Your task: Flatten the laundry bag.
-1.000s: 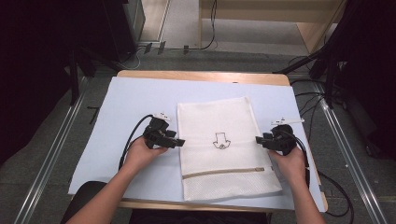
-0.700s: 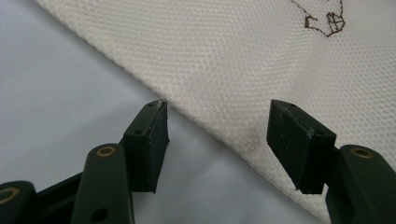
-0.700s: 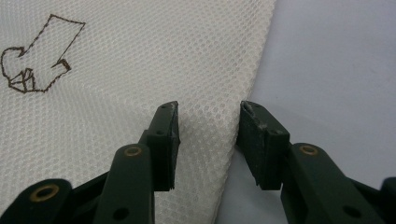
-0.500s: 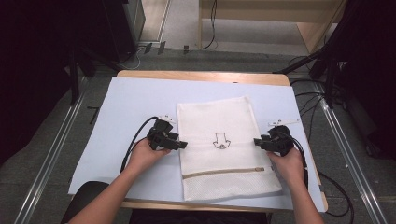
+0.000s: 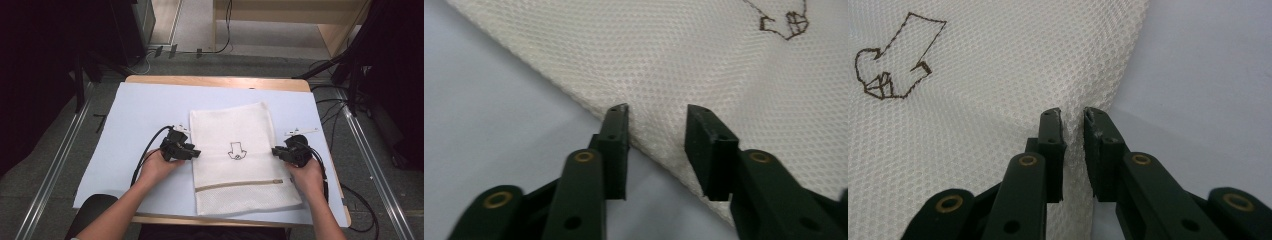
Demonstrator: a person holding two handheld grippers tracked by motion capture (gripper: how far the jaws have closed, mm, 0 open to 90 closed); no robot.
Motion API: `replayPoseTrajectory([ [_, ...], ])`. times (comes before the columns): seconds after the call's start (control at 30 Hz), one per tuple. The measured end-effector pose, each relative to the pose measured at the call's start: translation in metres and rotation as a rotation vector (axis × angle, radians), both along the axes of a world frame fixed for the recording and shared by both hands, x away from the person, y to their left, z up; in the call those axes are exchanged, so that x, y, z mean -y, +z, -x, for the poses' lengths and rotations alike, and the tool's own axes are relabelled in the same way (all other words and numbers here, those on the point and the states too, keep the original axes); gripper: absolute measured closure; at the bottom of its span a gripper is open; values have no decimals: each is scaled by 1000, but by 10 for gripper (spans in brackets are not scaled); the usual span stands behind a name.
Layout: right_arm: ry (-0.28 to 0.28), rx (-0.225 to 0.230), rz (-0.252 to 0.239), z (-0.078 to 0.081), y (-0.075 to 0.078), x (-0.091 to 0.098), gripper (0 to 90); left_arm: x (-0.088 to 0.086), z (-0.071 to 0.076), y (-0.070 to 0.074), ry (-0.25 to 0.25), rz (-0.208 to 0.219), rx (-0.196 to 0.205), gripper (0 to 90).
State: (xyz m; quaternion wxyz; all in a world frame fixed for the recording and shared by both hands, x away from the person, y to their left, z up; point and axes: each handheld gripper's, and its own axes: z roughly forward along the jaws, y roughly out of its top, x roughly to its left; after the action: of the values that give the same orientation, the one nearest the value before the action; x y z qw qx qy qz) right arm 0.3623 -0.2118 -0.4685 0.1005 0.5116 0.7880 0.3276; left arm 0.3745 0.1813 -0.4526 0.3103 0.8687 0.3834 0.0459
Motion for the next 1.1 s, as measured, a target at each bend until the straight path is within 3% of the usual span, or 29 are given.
replayPoseTrajectory([
  [0.3, 1, -6, -2, 0, 1, -2, 847, 2, -2, 0, 11, 26, -38, 883],
  [0.37, 2, -7, 1, 0, 1, -2, 855, 3, -1, 1, 3, 16, -33, 893],
  [0.47, 3, -9, 3, 0, 2, -2, 863, 1, -2, 3, 6, 31, -51, 898],
  [0.7, 7, 4, -16, 1, 8, -6, 871, -9, -6, 11, 38, 64, -50, 899],
  [1.1, 58, 46, -50, -7, 31, -34, 868, -36, -19, 42, 73, 94, 0, 899],
])
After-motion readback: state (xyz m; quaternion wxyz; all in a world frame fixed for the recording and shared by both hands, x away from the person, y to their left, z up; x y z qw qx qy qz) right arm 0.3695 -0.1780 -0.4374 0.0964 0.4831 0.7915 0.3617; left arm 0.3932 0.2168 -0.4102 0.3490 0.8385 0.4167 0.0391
